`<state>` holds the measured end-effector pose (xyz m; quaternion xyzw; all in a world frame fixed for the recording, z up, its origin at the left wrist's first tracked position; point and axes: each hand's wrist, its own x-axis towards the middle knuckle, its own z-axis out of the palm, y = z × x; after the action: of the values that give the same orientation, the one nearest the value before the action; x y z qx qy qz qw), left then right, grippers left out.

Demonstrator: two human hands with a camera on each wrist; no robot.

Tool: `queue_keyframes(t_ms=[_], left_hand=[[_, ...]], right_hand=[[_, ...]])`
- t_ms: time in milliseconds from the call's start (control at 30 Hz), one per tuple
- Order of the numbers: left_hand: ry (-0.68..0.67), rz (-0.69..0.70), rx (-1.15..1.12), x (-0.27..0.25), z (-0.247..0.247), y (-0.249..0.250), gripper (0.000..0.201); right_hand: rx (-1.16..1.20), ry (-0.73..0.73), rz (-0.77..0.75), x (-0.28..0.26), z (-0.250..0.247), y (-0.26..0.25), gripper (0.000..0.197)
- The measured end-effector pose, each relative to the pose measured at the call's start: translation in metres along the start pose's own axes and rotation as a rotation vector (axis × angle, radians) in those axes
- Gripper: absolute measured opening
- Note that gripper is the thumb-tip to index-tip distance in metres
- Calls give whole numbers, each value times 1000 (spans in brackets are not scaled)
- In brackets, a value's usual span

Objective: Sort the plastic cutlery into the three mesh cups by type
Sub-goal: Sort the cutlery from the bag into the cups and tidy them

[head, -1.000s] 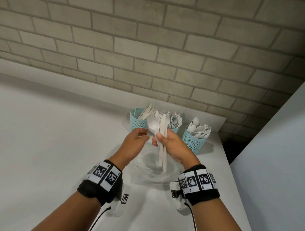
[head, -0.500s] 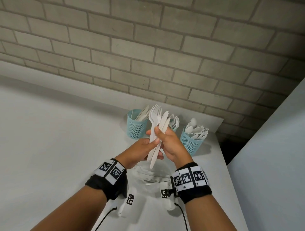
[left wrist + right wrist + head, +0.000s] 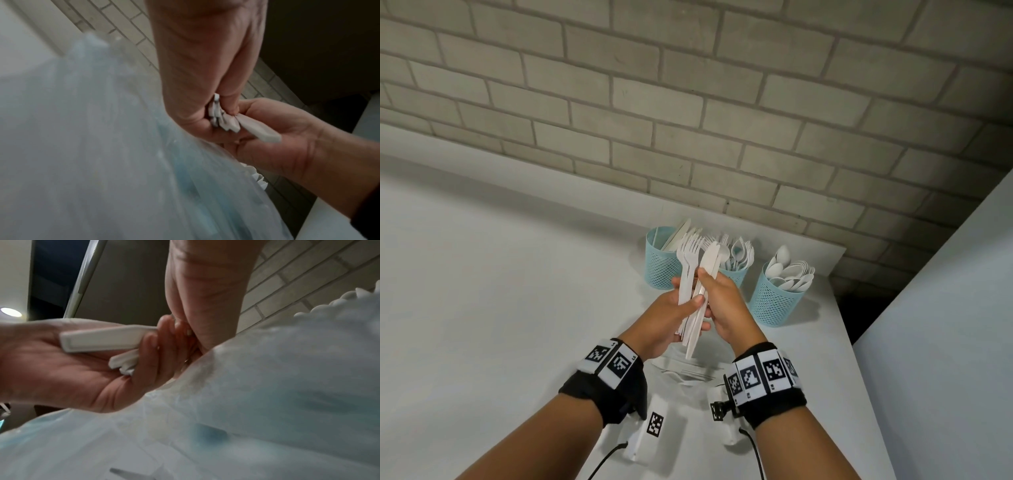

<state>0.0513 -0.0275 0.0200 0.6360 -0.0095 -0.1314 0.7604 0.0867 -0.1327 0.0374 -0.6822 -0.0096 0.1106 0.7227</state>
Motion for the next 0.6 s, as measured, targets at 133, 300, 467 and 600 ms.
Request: queue_keyframes(t_ms=[133,300,467,600], left_hand=[[33,25,7,-1,-2,0,23],[56,9,2,-6,-5,1,24],[40,-2,-14,-7,-9,3,14],[72,-23,-59,-7,-10,0,10]], right_hand=[[-1,56,-13,8,0,1,29],[13,84,-18,14,-1,-5,25],[-30,106,-23,17,0,-4,21],[63,74,-11,19,0,-9,22]])
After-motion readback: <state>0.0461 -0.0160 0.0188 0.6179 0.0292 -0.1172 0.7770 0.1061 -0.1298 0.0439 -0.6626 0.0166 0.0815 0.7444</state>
